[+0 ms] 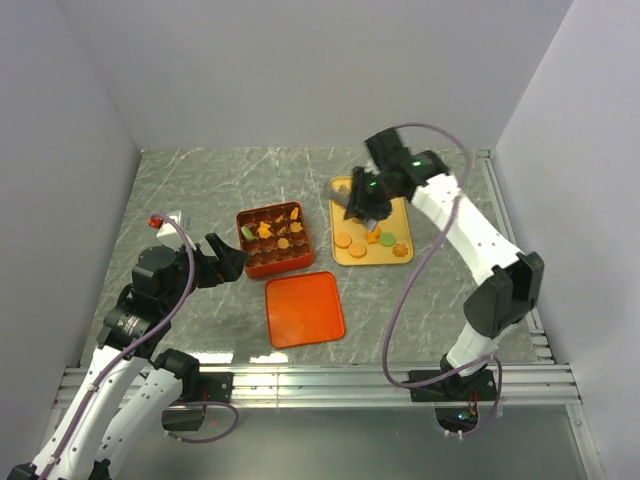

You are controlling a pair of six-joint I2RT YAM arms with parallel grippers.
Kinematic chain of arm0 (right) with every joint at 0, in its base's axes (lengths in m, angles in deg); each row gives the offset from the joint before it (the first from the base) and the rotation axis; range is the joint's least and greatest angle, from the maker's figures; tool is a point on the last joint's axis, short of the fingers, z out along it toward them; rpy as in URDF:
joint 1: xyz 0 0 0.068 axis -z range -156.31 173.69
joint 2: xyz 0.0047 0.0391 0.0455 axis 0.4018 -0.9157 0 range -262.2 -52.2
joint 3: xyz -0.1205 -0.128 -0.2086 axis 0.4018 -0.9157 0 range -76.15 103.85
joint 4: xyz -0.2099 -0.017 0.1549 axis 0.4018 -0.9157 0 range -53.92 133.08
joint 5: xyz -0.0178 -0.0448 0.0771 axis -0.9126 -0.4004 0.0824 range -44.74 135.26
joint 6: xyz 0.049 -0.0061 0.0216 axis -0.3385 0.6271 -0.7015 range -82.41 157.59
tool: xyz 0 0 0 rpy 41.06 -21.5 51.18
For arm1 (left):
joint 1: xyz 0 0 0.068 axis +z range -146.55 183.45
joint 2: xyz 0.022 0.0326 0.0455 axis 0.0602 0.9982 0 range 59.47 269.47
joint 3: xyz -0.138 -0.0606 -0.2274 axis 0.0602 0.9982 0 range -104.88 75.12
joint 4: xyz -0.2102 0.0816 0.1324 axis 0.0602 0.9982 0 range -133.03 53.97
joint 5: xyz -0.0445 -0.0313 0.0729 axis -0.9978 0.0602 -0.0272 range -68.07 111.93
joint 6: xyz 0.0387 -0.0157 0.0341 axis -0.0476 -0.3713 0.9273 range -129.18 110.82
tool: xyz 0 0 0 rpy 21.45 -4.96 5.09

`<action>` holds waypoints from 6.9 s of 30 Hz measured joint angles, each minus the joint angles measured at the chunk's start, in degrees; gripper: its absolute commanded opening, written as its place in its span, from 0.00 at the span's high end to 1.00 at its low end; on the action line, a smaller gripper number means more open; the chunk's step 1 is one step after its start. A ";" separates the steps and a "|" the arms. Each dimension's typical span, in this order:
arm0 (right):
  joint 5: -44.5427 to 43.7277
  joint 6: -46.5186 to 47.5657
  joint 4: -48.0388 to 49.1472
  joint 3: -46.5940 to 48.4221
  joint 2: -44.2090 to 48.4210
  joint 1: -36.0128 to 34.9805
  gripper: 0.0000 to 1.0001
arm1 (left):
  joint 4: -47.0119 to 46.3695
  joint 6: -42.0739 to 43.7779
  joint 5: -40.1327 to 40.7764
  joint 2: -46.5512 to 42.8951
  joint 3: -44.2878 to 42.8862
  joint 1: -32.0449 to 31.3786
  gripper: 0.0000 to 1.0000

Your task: Pack the cookies

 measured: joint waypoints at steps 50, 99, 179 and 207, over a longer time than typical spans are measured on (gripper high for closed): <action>-9.01 6.82 6.73 -28.39 1.44 29.59 0.01 | 10.29 -5.75 1.57 24.22 -12.81 -5.88 0.01; 2.34 1.84 -3.61 -36.79 49.27 16.11 0.00 | 16.63 -31.26 13.53 82.73 -40.81 -46.42 0.99; 31.61 -85.20 134.33 -18.58 2.12 -9.38 0.93 | -12.11 -17.53 7.37 15.04 -45.29 -38.14 0.43; 36.79 -51.45 84.13 -37.94 14.82 8.02 1.00 | 18.80 -17.27 13.99 31.63 -37.92 -9.75 0.17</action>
